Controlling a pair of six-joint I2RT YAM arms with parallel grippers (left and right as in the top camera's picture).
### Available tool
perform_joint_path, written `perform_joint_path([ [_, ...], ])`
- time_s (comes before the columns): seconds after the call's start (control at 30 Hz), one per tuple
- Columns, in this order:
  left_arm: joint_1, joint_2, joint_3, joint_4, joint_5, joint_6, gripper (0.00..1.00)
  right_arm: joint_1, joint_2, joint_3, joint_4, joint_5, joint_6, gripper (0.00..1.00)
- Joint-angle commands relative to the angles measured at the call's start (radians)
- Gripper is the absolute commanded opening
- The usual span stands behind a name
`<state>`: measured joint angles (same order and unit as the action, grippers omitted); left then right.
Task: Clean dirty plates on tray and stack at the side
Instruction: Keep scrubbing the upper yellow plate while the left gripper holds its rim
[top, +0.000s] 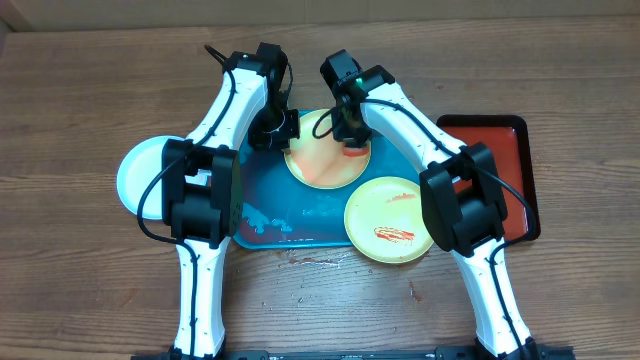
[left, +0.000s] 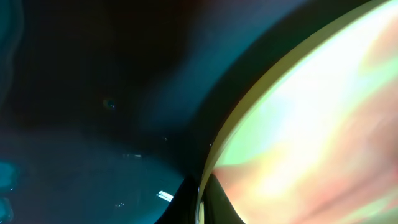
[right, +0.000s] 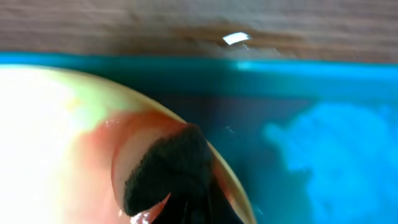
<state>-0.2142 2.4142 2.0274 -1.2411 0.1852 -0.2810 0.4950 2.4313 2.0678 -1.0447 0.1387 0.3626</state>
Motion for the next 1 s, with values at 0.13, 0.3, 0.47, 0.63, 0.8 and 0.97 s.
perform_joint_path([
  [0.13,0.011,0.007,-0.018,0.008,-0.054,-0.003,0.04,-0.012,0.04,-0.052,0.155,-0.304,0.009,0.04],
  [0.3,0.011,0.007,-0.018,0.008,-0.054,-0.003,0.04,-0.005,0.058,-0.054,0.174,-0.367,0.012,0.04],
  [0.47,0.011,0.007,-0.018,0.008,-0.054,-0.003,0.04,0.014,0.076,-0.054,0.173,-0.46,0.002,0.04],
  [0.63,0.011,0.007,-0.018,0.009,-0.054,-0.003,0.04,0.039,0.079,-0.053,0.159,-0.566,-0.054,0.04],
  [0.8,0.011,0.007,-0.018,0.009,-0.054,-0.003,0.04,0.051,0.077,-0.052,0.071,-0.589,-0.056,0.04],
  [0.97,0.011,0.007,-0.018,0.009,-0.054,-0.003,0.04,0.026,0.055,-0.051,0.001,-0.588,-0.058,0.04],
])
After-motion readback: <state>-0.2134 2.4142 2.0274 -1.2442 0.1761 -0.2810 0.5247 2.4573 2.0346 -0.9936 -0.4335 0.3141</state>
